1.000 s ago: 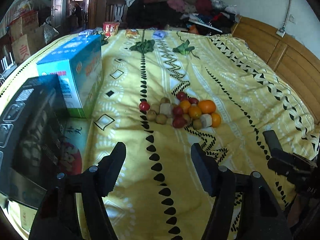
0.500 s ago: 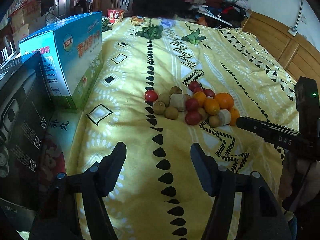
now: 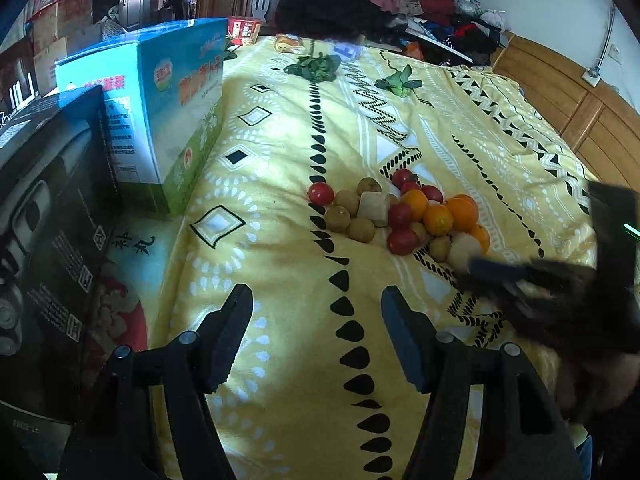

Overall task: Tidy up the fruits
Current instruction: 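Grasp a red tomato with the left tool while the right tool grasps a radish slice, then carry the tomato and radish slice to the steel bowl and release both, then move both open tools back over the fruit pile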

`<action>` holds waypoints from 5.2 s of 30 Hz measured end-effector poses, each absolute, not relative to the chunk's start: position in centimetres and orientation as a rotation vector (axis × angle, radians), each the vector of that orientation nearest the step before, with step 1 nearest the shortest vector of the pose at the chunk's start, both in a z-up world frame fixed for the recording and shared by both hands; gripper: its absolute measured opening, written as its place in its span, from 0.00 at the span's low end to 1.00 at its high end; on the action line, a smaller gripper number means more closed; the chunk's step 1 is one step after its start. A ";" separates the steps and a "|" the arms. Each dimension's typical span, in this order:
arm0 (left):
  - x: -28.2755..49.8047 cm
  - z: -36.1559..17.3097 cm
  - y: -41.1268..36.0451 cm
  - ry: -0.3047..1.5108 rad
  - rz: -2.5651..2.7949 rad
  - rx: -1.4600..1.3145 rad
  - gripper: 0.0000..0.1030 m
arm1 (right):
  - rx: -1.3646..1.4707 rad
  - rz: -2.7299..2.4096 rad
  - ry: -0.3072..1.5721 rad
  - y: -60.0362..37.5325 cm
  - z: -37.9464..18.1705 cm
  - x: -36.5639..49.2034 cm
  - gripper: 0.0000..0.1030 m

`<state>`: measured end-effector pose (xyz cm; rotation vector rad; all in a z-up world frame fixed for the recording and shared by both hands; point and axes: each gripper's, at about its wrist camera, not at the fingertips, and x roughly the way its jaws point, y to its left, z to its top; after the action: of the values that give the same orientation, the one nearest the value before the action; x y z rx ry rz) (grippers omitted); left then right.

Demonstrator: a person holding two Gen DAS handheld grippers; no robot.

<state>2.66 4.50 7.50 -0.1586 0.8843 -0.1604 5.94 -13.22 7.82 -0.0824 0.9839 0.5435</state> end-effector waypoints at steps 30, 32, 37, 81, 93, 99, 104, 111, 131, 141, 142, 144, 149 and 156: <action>9.0 4.2 -2.4 0.957 -0.380 -0.079 0.46 | 0.078 0.446 1.018 -16.4 5.7 4.7 0.35; 10.0 3.5 -3.3 0.977 -0.409 -0.074 0.46 | 0.087 0.454 1.013 -16.6 5.7 4.4 0.32; 11.6 2.6 -3.8 0.982 -0.395 -0.115 0.46 | 0.122 0.470 1.006 -17.0 5.5 4.3 0.33; -1.8 18.3 11.3 0.644 -0.063 -0.186 0.29 | 0.018 0.520 0.782 -6.3 17.8 0.7 0.35; -9.5 21.8 29.2 0.539 0.273 -0.282 0.29 | -0.104 0.749 0.745 10.7 22.8 -1.4 0.35; -11.9 20.9 34.8 0.532 0.362 -0.336 0.29 | -0.173 0.845 0.742 17.9 23.5 -3.3 0.35; -12.7 19.2 37.8 0.554 0.403 -0.376 0.29 | -0.228 0.900 0.744 22.5 23.5 -4.5 0.35; -13.2 16.7 40.3 0.601 0.440 -0.426 0.29 | -0.260 0.939 0.793 25.9 21.8 -4.8 0.35; -12.8 13.8 43.8 0.706 0.489 -0.490 0.29 | -0.275 0.987 0.930 30.6 18.9 -4.9 0.37; -13.3 14.4 44.1 0.694 0.558 -0.498 0.68 | -0.262 1.012 0.911 30.5 19.8 -5.5 0.65; -13.6 14.6 44.1 0.690 0.566 -0.497 0.72 | -0.257 1.006 0.896 30.3 20.1 -5.6 0.72; -13.9 15.2 43.9 0.675 0.580 -0.489 0.73 | -0.243 1.005 0.874 29.8 21.1 -5.8 0.75; -14.9 19.5 41.2 0.552 0.605 -0.400 0.73 | -0.214 0.986 0.693 26.3 25.6 -7.1 0.75; -14.0 28.1 28.5 0.280 0.370 -0.199 0.78 | -0.089 0.660 0.272 10.7 31.9 -8.6 1.00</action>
<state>-13.97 28.54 28.10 -0.1990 0.2799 0.3699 -8.55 10.71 31.87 -0.0895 0.2723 0.6605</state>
